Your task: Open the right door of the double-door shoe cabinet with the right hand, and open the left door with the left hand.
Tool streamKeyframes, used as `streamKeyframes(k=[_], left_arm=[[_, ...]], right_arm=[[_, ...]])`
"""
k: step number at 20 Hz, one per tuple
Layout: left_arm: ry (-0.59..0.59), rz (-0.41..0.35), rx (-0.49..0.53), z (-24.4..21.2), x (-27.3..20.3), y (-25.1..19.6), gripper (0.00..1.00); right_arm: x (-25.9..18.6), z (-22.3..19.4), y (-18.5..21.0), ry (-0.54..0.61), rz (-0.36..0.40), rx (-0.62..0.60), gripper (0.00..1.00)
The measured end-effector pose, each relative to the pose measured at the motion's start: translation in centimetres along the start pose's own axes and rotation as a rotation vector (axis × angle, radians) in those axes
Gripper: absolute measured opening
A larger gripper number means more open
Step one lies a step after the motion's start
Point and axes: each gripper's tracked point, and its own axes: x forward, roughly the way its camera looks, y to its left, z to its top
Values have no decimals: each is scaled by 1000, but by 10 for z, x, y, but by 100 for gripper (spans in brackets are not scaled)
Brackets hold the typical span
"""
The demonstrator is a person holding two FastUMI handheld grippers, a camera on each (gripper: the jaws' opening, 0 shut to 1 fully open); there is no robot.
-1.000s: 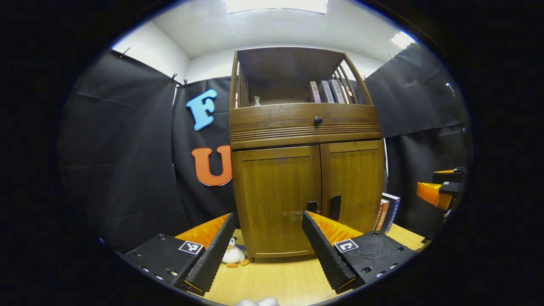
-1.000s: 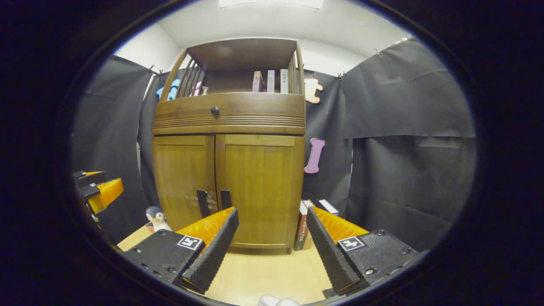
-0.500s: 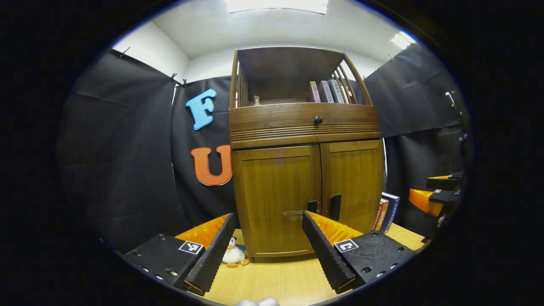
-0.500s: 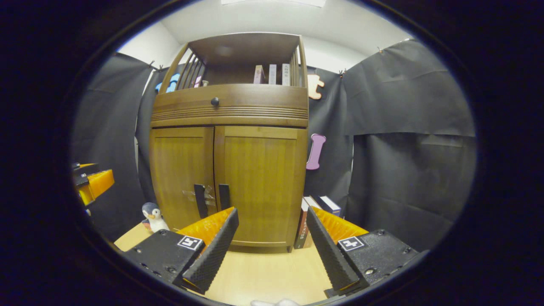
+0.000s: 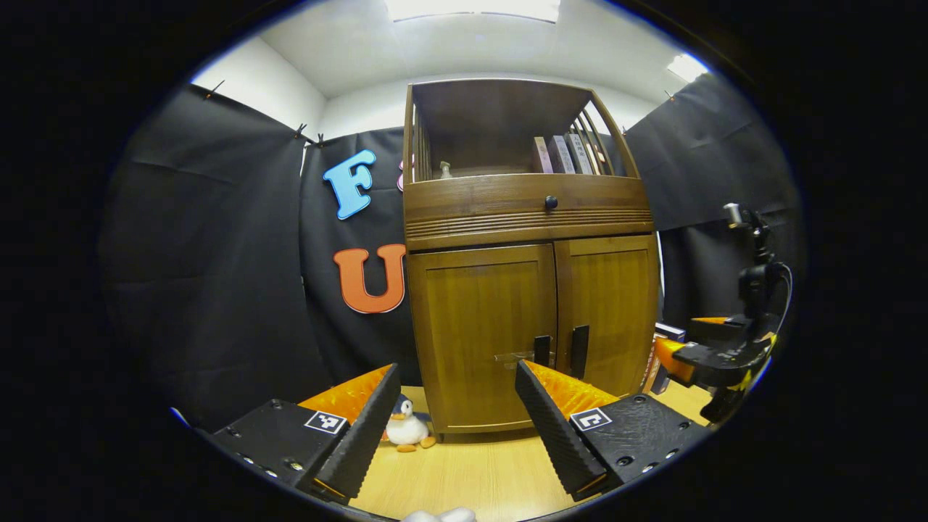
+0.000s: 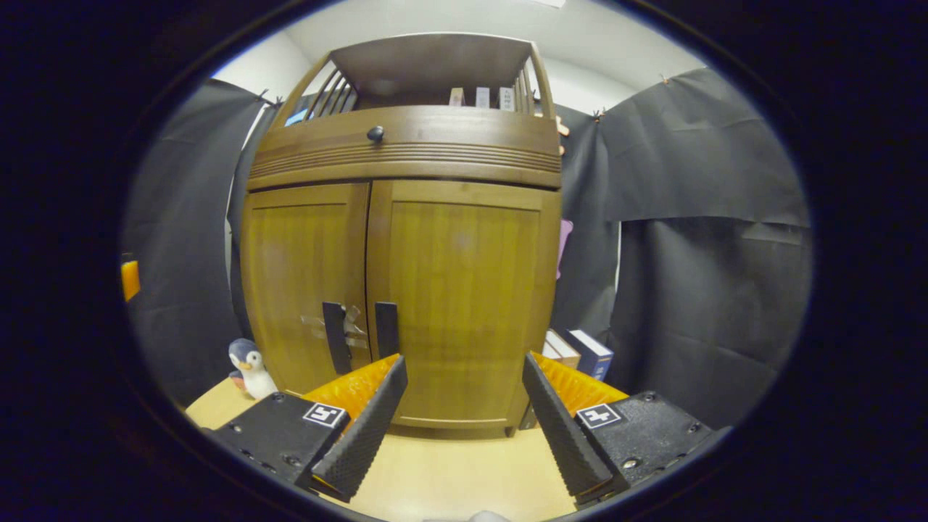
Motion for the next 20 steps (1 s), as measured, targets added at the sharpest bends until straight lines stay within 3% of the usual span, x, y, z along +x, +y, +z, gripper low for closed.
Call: streamKeyframes(k=[11,19,20], left_arm=[[3,56,-7,5,-7,23,96],[39,102,-3,-3,-8,33,96],[41,107,-1,-4,-8,35,96]], right_arm=[[130,-26,84,80,98,-21,94],[165,-41,100,149,115,14,68],[166,-44,99,152,115,16,60]])
